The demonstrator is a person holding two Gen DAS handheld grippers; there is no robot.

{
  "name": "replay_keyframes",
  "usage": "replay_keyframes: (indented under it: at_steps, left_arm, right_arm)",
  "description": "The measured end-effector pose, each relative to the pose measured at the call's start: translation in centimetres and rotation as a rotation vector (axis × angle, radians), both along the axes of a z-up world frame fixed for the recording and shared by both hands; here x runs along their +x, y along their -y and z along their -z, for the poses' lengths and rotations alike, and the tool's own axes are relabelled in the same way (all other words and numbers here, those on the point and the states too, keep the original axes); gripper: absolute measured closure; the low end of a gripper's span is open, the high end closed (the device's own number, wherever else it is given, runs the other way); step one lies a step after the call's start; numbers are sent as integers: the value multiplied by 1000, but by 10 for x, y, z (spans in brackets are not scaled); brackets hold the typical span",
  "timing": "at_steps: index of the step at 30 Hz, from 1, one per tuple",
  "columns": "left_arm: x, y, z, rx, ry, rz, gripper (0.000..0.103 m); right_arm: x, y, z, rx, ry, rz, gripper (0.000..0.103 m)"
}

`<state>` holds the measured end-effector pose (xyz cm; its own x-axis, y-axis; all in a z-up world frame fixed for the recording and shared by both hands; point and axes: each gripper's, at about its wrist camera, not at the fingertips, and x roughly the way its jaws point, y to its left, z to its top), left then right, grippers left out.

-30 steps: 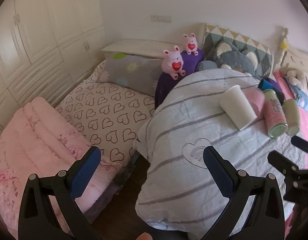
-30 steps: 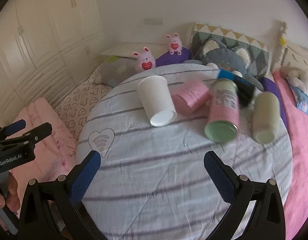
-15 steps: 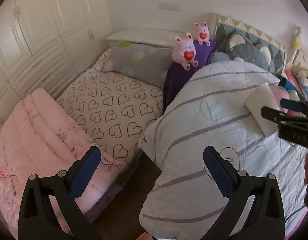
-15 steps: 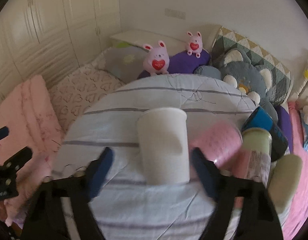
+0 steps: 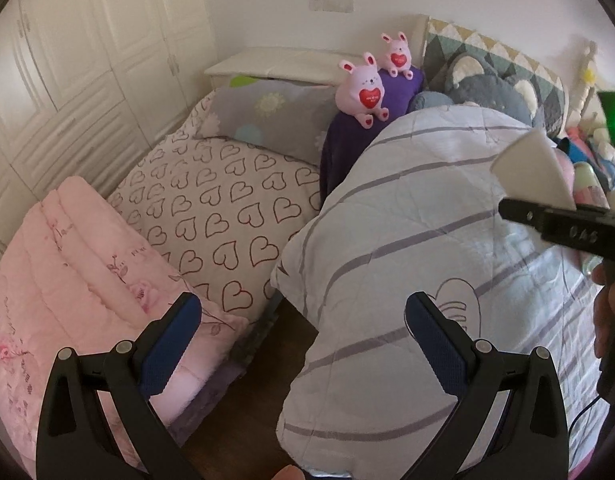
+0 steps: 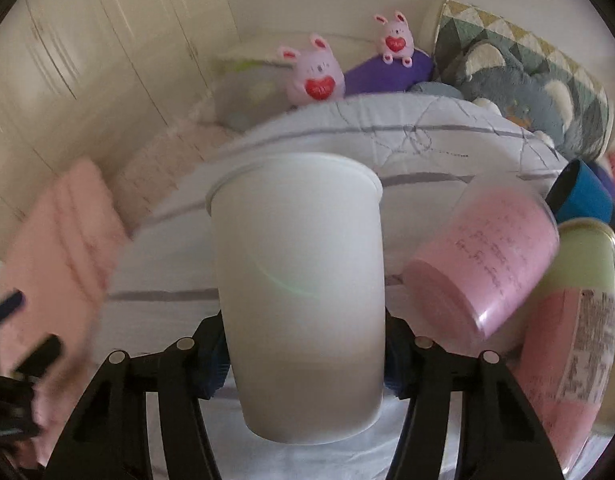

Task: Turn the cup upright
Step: 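Lift the white cup with the right tool and turn it toward the left tool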

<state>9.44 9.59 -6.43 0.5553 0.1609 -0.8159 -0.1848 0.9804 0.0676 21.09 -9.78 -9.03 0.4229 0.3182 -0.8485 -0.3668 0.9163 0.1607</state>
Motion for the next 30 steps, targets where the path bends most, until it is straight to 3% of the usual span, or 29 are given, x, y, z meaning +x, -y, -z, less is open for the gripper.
replay_keyframes:
  at_steps: [4,9,13,18,20,21,24,27,28,30]
  left_arm:
    - [-11,5,-7,-4,6,12,0]
    - [-30,25,-15,4,35,64,0]
    - [-38,48,-9,8,13,113,0]
    - [-53,76,-6,18,1,160,0]
    - [-59,86,-8,18,-2,182,0]
    - [-61,90,-9,20,-1,190,0]
    - [-69,99,-13,37,7,212,0]
    - [-74,104,-17,40,15,217,0]
    - [-76,105,-18,37,17,217,0]
    - [-78,110,-20,25,16,220,0]
  right_arm:
    - [-32,9,-29,64,46,14,43]
    - [-102,63,-57,90,96,125,43]
    - [-157,110,-27,65,23,293,43]
    - [-178,123,-2,49,-1,449,42]
    - [-183,131,10,50,-19,506,28]
    - [-186,134,15,52,-31,531,15]
    - [-202,152,6,101,3,543,15]
    - [-224,162,-29,134,112,546,10]
    - [-230,163,-42,132,156,543,2]
    - [-227,162,-41,40,149,543,0]
